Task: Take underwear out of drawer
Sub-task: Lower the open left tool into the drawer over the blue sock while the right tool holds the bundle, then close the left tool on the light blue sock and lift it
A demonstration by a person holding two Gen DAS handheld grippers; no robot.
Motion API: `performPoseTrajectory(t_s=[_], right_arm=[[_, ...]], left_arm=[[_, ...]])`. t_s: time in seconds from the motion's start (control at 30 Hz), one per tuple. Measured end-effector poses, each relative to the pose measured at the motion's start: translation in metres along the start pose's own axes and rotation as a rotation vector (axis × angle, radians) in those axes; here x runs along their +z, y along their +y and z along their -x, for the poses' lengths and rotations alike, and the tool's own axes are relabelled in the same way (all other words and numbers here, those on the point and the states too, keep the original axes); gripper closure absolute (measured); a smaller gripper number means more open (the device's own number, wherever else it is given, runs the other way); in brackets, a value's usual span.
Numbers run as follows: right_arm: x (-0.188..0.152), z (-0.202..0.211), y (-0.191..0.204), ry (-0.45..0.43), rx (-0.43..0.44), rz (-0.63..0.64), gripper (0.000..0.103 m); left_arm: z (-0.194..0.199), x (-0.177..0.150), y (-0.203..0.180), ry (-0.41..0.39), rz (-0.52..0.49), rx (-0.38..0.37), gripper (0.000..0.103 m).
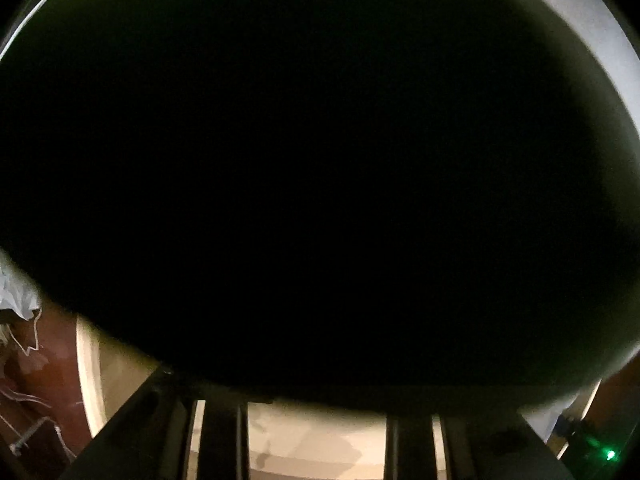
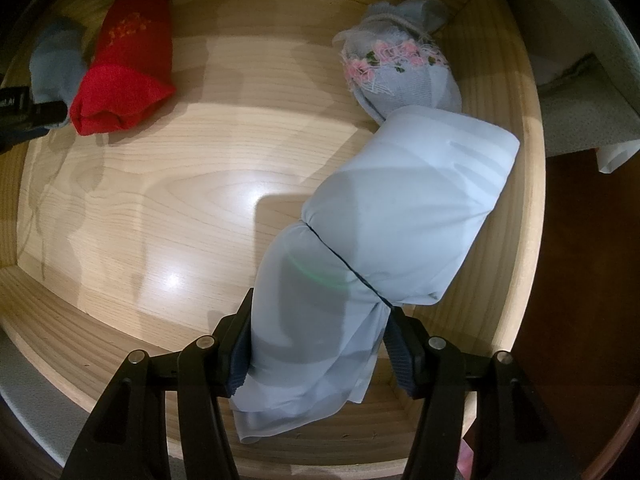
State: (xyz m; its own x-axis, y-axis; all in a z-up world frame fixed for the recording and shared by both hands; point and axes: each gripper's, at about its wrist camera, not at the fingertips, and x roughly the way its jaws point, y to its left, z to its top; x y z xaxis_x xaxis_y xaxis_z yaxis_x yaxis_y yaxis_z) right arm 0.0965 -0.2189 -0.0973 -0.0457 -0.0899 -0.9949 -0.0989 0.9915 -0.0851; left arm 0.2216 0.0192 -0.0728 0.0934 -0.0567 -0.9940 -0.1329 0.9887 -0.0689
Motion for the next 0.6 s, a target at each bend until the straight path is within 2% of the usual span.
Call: performPoseTrajectory(t_s=[0.17,0.3,0.5,0.53,0.57,0.6], right_arm=[[0.000,0.000,0.000,0.000,0.000,0.000,0.048],[0.000,0.000,0.000,0.000,0.000,0.001,0.048],[0.001,-0.002,0.001,-0.001,0.001,0.000,0.048],[0.001,-0.002,0.001,-0.001,0.002,0.000,0.048],[0.001,-0.002,0.001,-0.002,0.003,-0.001,0.048],[0.001,-0.002,0.001,-0.003,0.004,0.000,0.048]], left_arm=[[0.001,-0.008,0.000,0.046,-0.079,0.048,0.080],[0.001,-0.006,0.003,0.084,-0.142,0.075,0.086],[-0.002,-0.017,0.012,0.126,-0.181,0.057,0.086],[0.000,-0.025,0.026,0.130,-0.179,0.053,0.086],[-0.001,-0.023,0.029,0.123,-0.172,0.042,0.084],[-0.002,-0.018,0.031,0.111,-0.166,0.030,0.076]])
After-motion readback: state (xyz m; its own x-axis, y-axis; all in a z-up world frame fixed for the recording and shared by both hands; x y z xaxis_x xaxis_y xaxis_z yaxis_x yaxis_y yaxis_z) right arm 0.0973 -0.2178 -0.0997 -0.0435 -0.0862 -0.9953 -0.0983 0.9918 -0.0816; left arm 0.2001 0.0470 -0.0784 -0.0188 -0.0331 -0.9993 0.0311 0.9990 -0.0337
